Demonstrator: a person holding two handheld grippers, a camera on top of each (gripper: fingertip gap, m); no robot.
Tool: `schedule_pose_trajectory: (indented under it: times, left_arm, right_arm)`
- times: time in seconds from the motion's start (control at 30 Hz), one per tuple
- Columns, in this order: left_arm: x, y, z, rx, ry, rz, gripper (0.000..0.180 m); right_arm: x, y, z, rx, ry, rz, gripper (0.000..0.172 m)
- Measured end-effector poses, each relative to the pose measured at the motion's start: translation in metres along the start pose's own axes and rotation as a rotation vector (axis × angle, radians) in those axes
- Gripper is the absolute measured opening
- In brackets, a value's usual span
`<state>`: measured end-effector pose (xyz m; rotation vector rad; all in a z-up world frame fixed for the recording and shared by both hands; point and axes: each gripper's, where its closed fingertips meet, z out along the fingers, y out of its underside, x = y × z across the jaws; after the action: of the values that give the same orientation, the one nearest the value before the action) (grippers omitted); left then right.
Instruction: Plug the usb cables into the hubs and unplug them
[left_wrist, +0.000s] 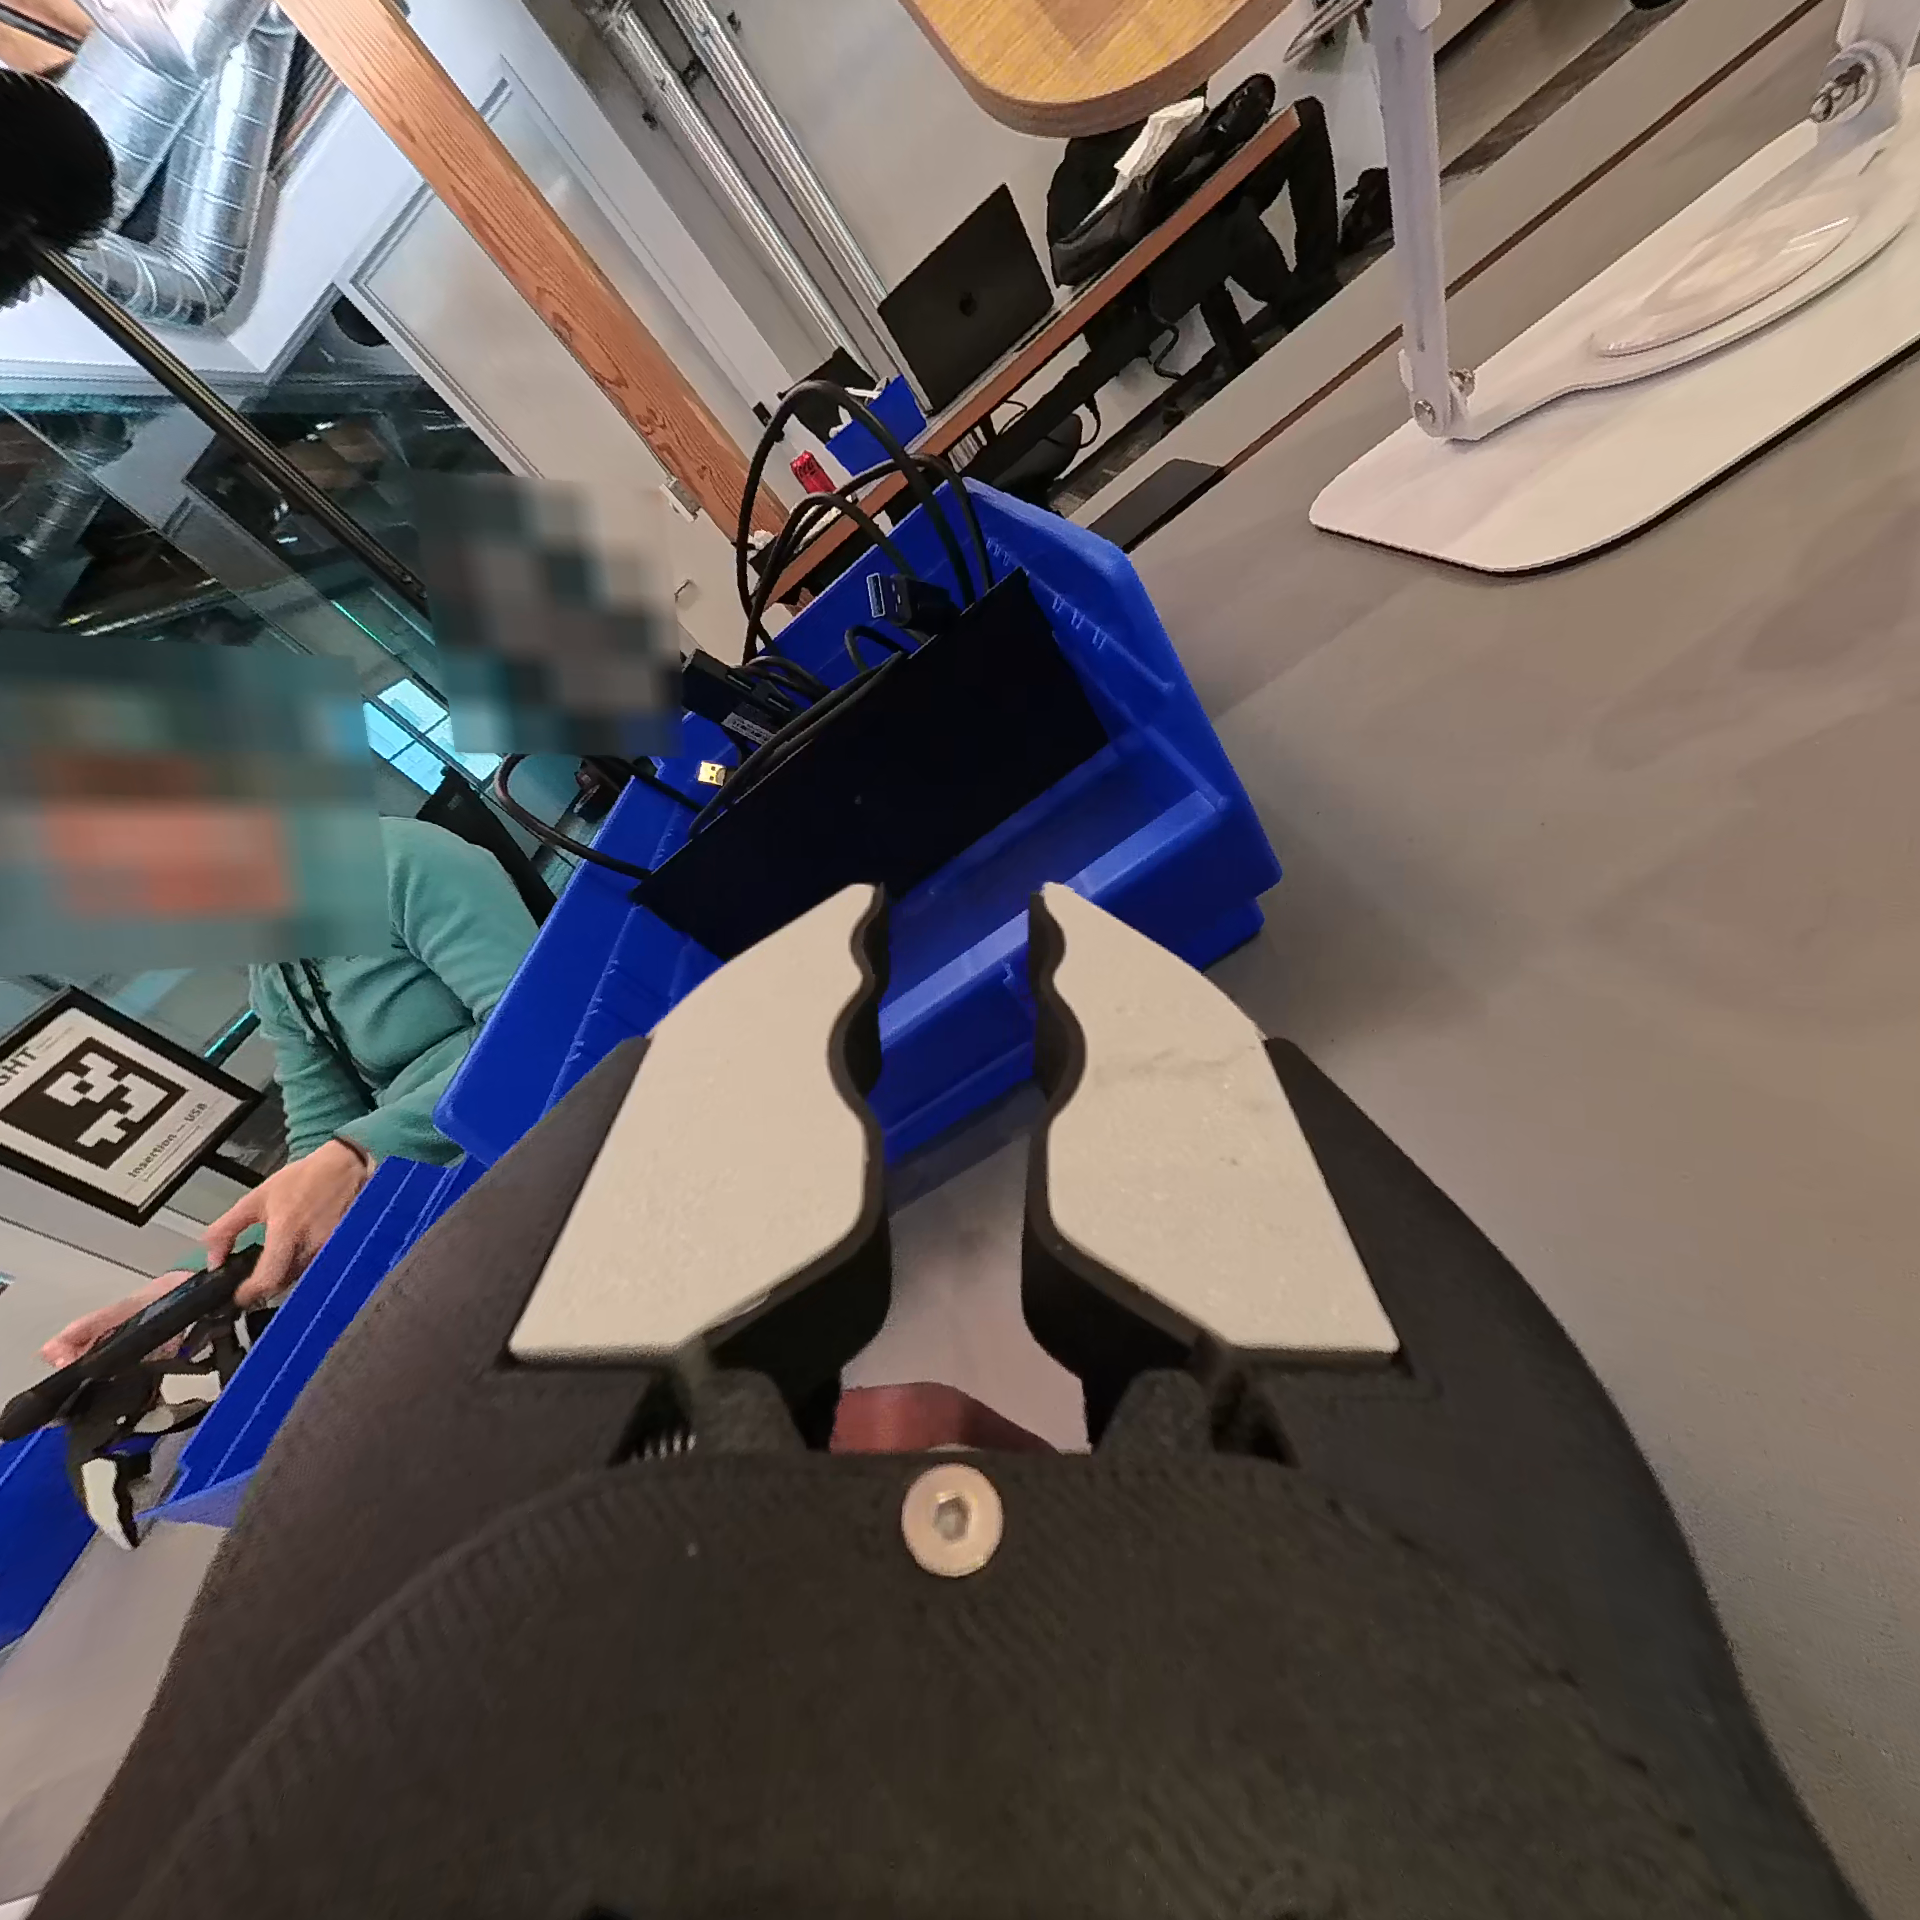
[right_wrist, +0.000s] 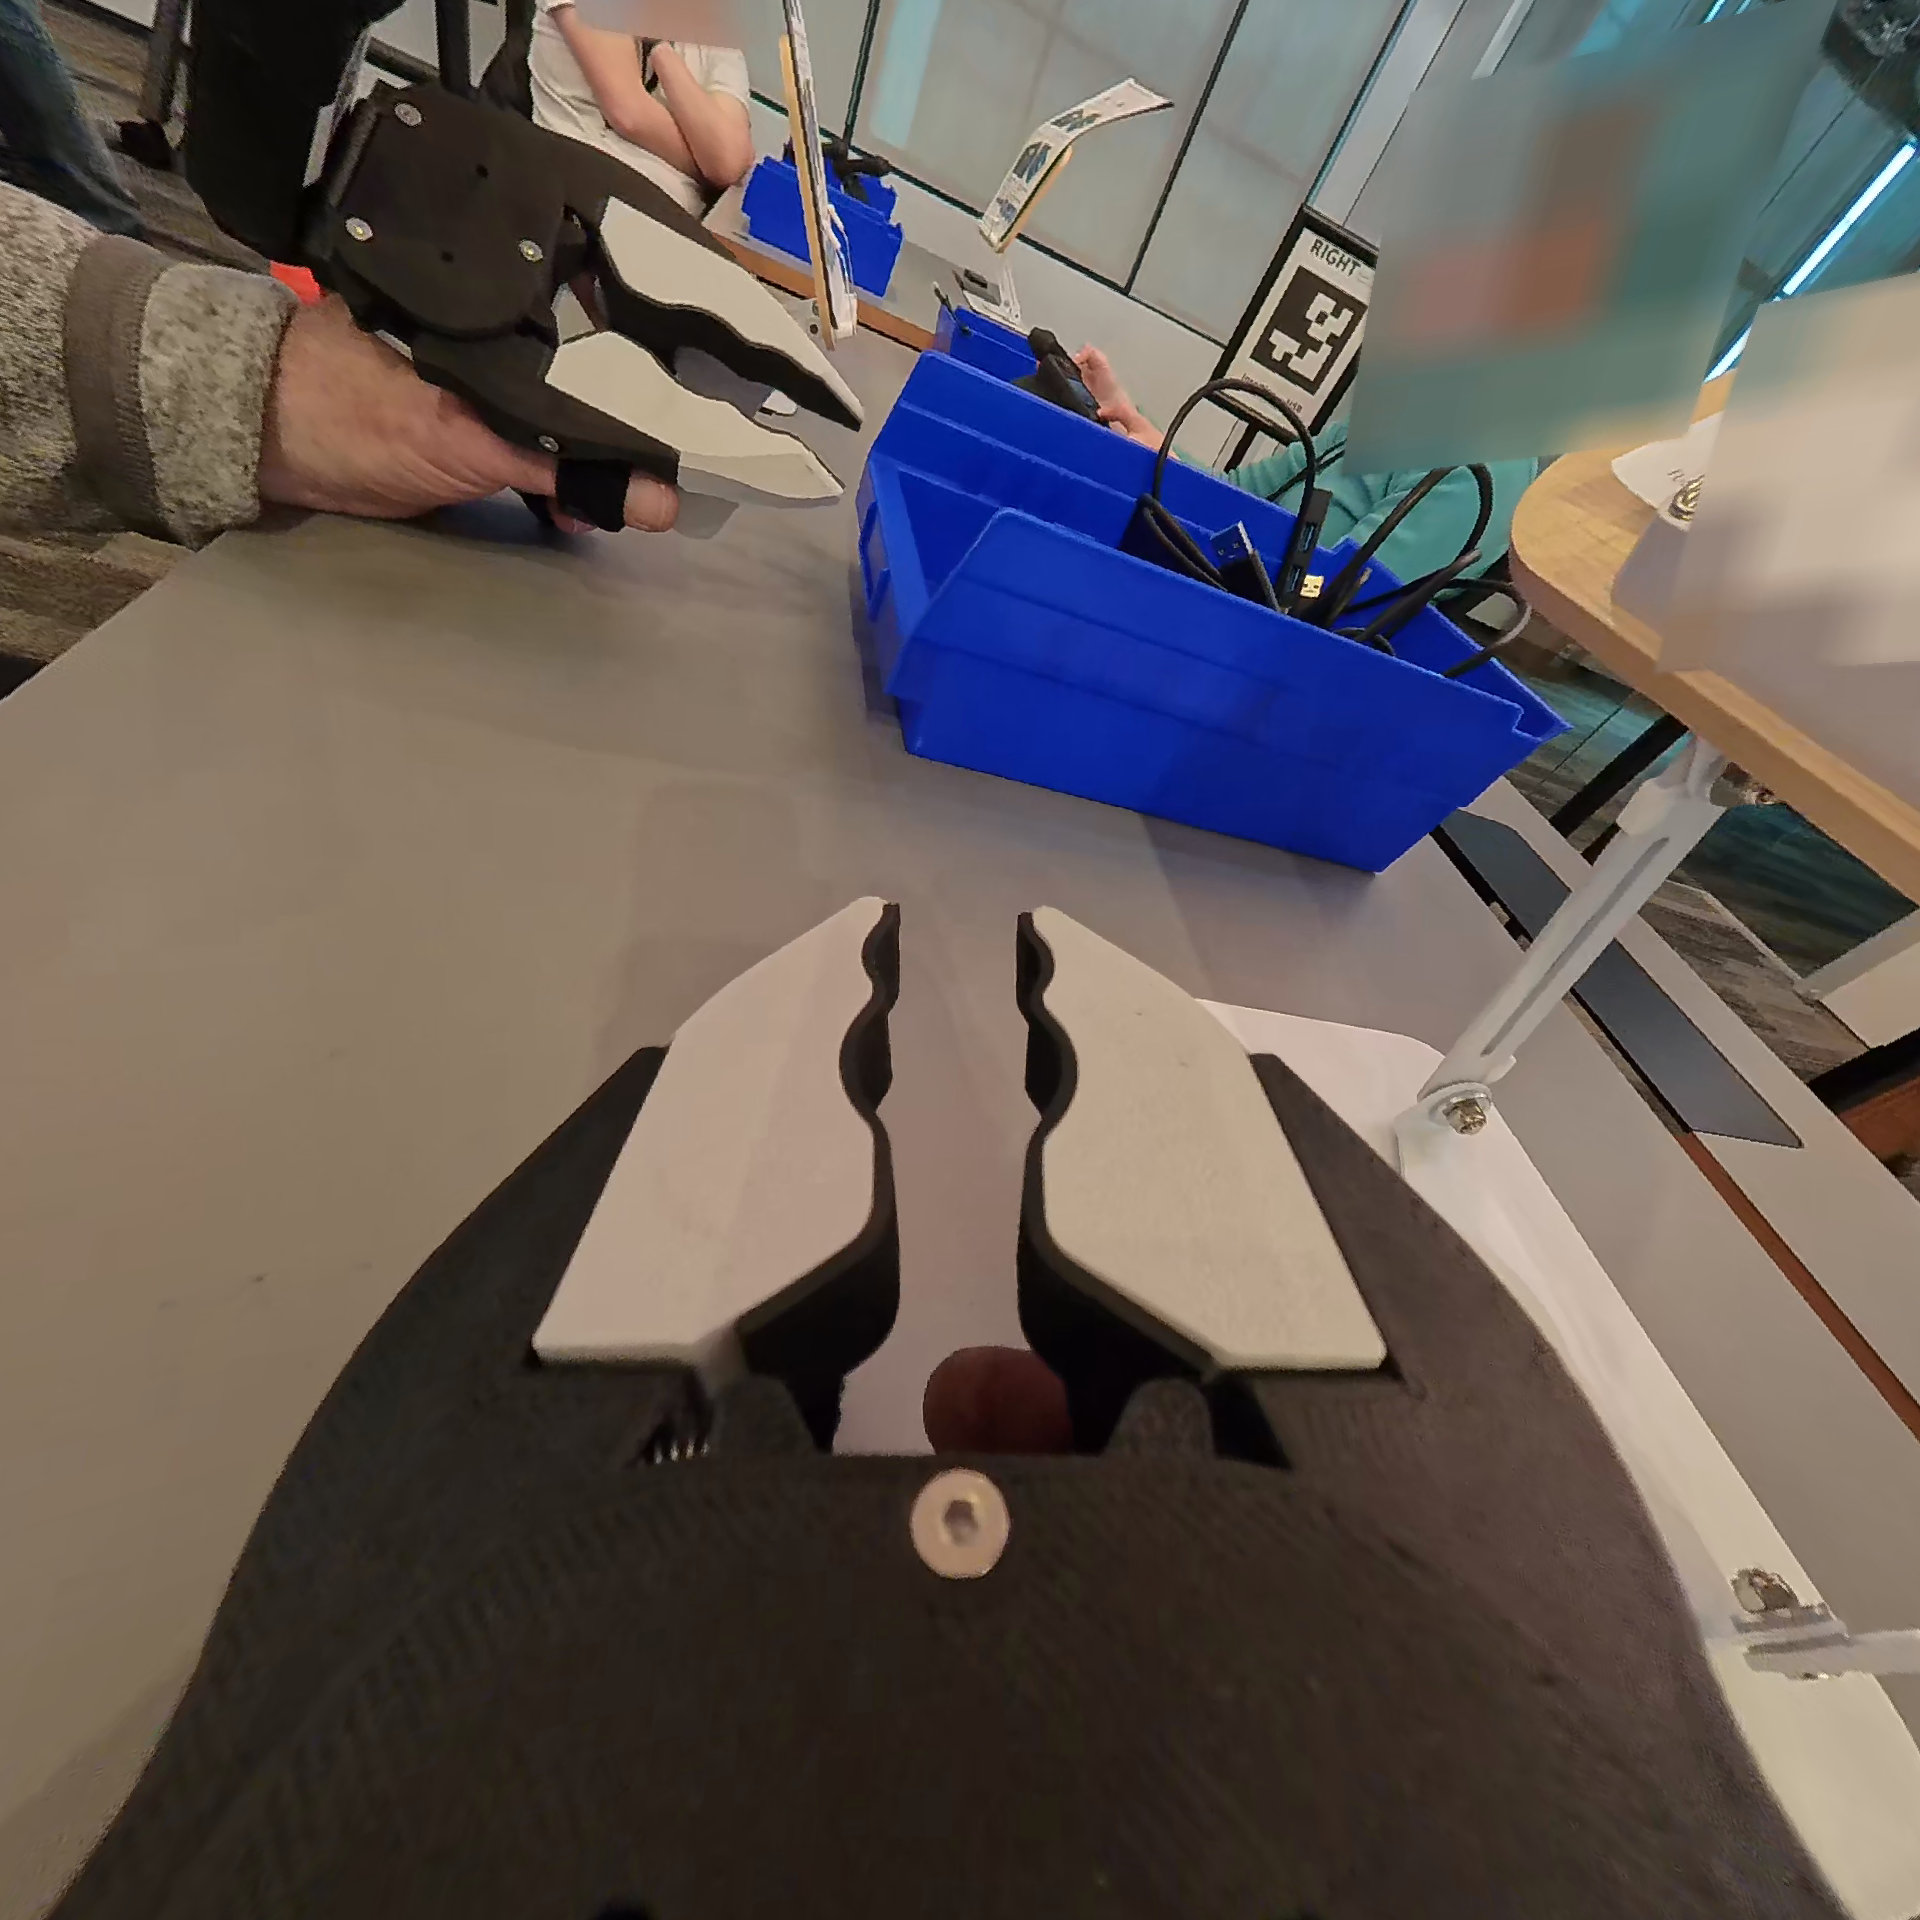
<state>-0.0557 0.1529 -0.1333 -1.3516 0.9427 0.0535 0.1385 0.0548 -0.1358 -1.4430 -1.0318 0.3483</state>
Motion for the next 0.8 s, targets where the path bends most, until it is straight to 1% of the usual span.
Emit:
schedule_pose_trajectory:
  times: [0.37,0.8]
  left_arm:
    - [0.0001,0.0009,0.0010,-0.008,-0.005,0.006,0.033]
    - [0.0012,0.0014,0.0018,-0.014,-0.004,0.015,0.035]
  right_arm:
    - [0.0039,0.0007,-0.0037,0.005,0.012,0.011,0.021]
    - [0.0036,0.0009,-0.0035,0.004,0.012,0.010,0.021]
